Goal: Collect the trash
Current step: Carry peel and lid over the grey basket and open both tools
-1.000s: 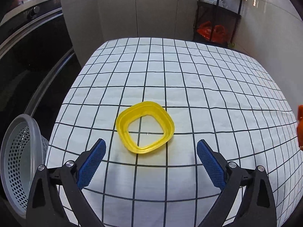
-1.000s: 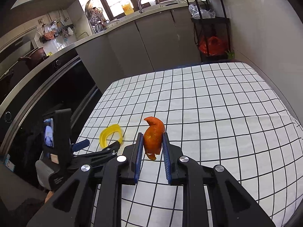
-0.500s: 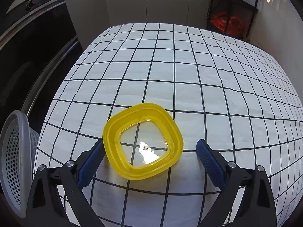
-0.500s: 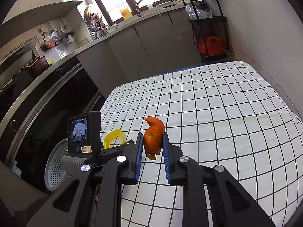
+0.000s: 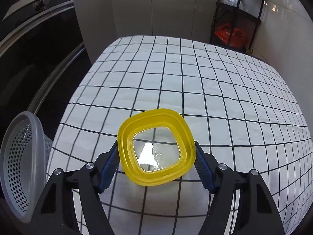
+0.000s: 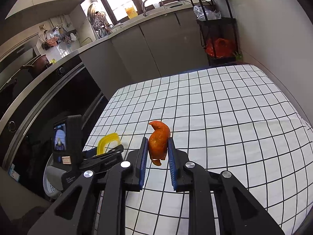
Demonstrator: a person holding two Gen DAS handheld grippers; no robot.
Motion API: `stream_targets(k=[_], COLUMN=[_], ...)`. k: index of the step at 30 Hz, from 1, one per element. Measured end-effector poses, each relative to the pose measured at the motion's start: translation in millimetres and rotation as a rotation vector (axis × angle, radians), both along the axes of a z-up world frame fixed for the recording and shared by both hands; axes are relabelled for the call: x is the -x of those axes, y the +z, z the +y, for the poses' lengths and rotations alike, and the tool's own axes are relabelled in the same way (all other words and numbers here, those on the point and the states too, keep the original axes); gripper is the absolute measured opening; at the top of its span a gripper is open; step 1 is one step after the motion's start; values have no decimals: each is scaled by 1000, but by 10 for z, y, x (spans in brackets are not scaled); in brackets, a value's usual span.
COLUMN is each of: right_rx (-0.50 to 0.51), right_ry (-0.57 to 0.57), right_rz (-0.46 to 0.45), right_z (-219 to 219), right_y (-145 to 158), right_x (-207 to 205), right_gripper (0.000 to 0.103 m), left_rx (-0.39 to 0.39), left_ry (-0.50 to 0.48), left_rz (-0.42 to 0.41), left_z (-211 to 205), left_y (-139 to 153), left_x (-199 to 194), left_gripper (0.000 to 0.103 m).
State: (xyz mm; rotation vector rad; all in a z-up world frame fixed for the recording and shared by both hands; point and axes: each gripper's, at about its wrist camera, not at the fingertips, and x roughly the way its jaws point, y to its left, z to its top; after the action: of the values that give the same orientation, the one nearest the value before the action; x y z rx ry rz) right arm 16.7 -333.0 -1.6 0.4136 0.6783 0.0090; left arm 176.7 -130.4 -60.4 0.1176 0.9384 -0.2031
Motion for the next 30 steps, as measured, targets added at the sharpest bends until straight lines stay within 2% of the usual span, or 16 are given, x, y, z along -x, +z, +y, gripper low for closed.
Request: stream_targets(k=[3,8,14,20,24,30], right_rx=[5,36,11,-12,21,57], right_ry=[9,49,97,184,275,367], right_rz=[10,8,-4,-32,-54,-33], right_z=[81,314,647,1198,1665,2193], right_y=[-26,-25,0,49,59,-54], right_x=[-48,-132,-222,-379,-421,-472], right_gripper=[20,20,20,20,20,20], left_rx=[-1,-54,-104,-115,-100,-79], left_ry=[9,55,103,169,223,311], left_rz=[-46,-101,-180,-199,-223,-246], left_z=[184,596,1124,1635,1988,2469], left_y=[217,506,789,877,891,796], left_x=[174,399,701,856,909,898], left_gripper=[69,69,69,69,69,69])
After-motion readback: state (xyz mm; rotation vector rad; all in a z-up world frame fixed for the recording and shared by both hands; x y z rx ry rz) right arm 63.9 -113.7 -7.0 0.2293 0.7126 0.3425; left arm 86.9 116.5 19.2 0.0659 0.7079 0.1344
